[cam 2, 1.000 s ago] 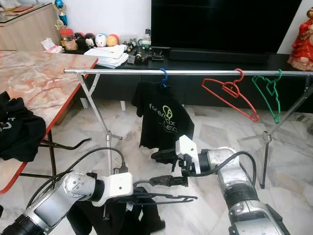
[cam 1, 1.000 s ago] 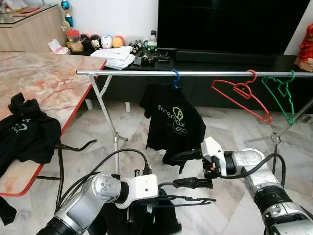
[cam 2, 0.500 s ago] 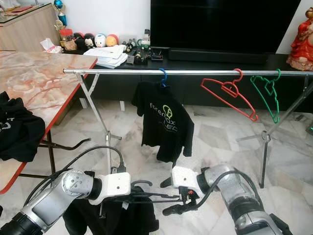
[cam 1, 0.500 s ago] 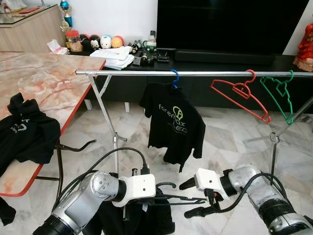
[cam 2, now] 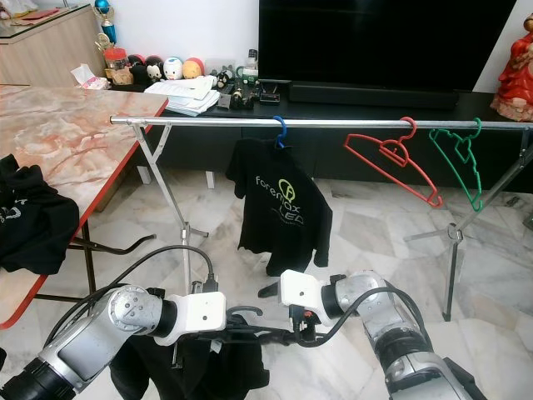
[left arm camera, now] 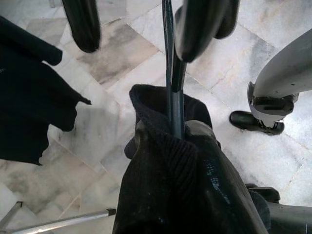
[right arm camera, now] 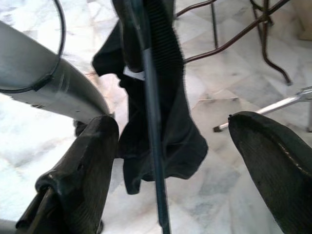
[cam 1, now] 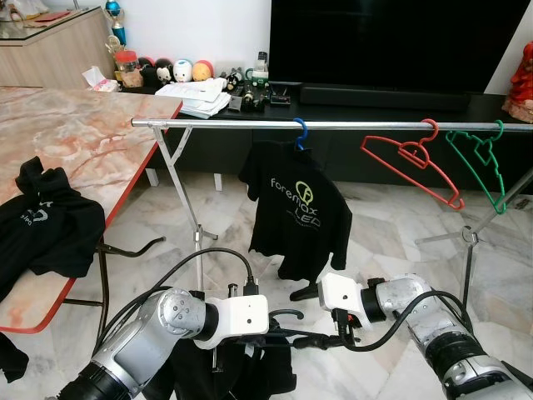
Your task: Hang hanger
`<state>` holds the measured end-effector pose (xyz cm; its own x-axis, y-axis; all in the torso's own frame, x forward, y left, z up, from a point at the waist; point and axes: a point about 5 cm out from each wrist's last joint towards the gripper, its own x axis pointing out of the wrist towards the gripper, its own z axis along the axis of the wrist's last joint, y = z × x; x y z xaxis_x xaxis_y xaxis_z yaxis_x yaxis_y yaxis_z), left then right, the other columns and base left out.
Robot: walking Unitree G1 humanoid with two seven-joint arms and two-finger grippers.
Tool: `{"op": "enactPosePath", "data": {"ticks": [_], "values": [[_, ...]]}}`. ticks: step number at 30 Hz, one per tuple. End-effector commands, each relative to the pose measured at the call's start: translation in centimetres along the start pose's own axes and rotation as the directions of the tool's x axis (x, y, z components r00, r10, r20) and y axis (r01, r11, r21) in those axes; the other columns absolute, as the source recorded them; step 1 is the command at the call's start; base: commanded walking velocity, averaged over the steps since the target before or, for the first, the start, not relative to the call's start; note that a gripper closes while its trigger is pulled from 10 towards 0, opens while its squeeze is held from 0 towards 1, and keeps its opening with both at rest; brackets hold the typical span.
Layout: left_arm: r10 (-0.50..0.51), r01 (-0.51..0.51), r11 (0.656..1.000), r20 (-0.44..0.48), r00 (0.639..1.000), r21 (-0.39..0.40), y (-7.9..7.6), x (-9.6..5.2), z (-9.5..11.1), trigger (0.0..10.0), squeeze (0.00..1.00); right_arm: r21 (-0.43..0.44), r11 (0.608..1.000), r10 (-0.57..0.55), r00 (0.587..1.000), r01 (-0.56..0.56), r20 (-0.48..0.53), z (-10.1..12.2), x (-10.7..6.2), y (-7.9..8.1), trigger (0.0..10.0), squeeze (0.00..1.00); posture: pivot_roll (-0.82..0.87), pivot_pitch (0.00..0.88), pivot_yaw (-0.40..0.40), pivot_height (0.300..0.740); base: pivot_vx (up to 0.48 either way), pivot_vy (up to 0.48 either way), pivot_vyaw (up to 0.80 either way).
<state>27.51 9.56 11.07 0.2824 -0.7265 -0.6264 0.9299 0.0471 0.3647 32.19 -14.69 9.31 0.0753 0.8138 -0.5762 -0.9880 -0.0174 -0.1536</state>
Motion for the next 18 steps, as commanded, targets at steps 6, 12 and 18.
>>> {"op": "enactPosePath", "data": {"ticks": [6,12,18], "values": [[0.022,-0.022,0.998,-0.010,1.000,0.053,1.1,0.0,1.2,10.0,0.00,-0.003,1.000,-0.003,1.000,0.003,0.012,0.0,1.0,0.3,7.5,0.00,0.08,0.063,-0.022,0.740,0.000,0.000,0.00],[0.010,-0.010,0.997,0.001,1.000,0.080,1.1,0.6,1.9,10.0,0.00,0.003,1.000,-0.015,1.000,0.015,0.028,0.4,1.2,0.0,7.8,0.00,0.08,0.063,-0.022,0.740,0.000,0.000,0.00],[0.013,-0.012,0.997,-0.006,1.000,0.081,1.2,0.7,1.9,10.0,0.00,0.006,1.000,0.003,1.000,-0.003,0.009,0.2,1.0,0.1,0.0,0.00,0.08,0.062,-0.021,0.740,0.000,0.000,0.00]]}}
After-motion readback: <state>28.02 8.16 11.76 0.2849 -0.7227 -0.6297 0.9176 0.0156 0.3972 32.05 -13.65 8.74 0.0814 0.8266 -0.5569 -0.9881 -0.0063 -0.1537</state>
